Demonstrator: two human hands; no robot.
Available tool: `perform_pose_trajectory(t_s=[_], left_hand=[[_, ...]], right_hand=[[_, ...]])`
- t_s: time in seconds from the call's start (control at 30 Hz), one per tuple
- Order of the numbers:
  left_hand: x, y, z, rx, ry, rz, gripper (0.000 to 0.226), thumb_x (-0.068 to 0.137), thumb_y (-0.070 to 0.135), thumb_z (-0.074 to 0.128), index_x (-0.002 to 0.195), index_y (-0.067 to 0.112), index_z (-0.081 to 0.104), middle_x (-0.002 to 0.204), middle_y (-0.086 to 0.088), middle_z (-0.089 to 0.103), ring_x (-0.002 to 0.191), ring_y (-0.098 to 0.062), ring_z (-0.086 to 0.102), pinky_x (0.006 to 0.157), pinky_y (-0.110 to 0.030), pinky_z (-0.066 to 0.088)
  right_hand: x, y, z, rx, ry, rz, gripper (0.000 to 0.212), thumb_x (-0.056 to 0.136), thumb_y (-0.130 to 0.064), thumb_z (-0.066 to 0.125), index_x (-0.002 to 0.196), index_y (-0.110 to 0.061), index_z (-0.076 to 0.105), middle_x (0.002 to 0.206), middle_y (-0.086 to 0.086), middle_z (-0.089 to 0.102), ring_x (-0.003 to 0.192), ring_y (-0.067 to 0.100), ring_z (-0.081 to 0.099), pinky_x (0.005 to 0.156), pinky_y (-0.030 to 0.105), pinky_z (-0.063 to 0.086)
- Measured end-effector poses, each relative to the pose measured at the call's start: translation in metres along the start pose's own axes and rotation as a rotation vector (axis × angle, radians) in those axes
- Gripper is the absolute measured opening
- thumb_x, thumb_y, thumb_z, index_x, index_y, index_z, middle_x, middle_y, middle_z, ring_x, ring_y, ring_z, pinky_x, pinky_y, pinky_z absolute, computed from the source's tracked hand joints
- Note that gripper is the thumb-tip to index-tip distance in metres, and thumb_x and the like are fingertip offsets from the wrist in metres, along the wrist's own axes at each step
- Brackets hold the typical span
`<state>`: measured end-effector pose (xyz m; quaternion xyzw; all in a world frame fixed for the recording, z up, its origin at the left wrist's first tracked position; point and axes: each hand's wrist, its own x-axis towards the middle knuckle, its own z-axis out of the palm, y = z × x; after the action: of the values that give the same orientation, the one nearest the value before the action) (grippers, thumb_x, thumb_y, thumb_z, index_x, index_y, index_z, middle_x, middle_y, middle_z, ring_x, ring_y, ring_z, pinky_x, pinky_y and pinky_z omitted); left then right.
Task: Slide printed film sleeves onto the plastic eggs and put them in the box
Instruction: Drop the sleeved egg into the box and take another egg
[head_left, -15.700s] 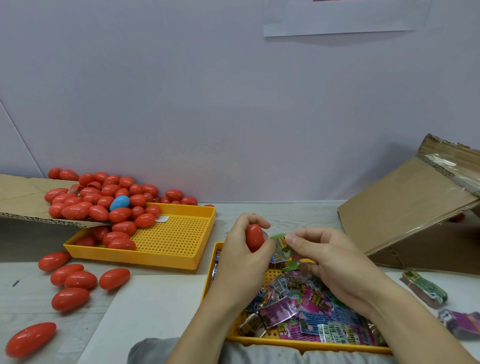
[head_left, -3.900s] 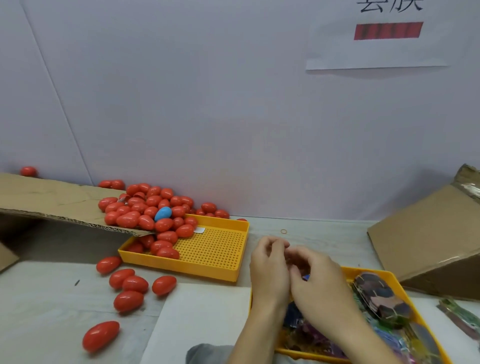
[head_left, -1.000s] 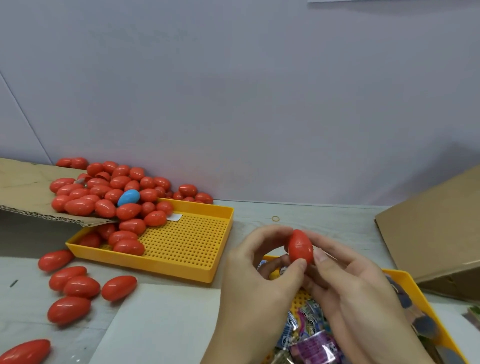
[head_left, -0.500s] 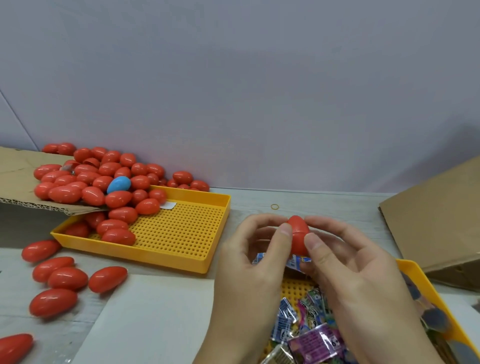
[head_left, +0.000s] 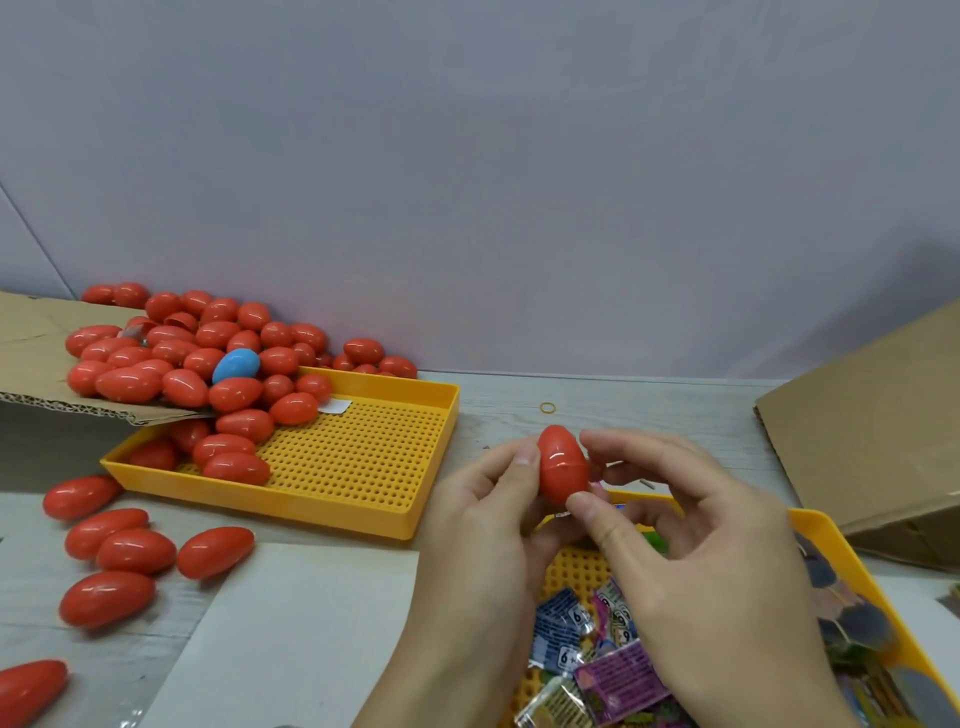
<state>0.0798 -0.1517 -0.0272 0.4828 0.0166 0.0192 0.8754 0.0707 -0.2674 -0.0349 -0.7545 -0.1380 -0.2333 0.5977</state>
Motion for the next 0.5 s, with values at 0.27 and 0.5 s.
perform_pose_trajectory(t_s=[0.27,0.5], left_hand=[[-0.0032,0.0018,0.0033,-0.056,-0.059,-0.017,0.043,0.079,0.025,0.062,0.107,-0.007,0.06,0.092,-0.024,0.073,0.076,-0.032,0.072,0.066,-0.034,0.061],[-0.0024,-0.0005,0.0032,-0.052,-0.041,-0.049,0.03,0.091,0.012,0.053,0.104,-0.012,0.064,0.09,-0.021,0.073,0.075,-0.029,0.071,0.063,-0.03,0.06]], right_hand=[[0.0005,-0.0032,-0.0002,-0.14,-0.007,-0.038,0.038,0.073,-0.022,0.081,0.1,-0.047,0.071,0.101,-0.015,0.065,0.101,0.007,0.06,0.066,0.019,0.052],[0.0003,-0.0066,-0.0003,-0.16,0.013,-0.023,0.032,0.066,-0.037,0.075,0.095,-0.047,0.068,0.1,-0.021,0.065,0.101,0.001,0.059,0.069,0.014,0.05]])
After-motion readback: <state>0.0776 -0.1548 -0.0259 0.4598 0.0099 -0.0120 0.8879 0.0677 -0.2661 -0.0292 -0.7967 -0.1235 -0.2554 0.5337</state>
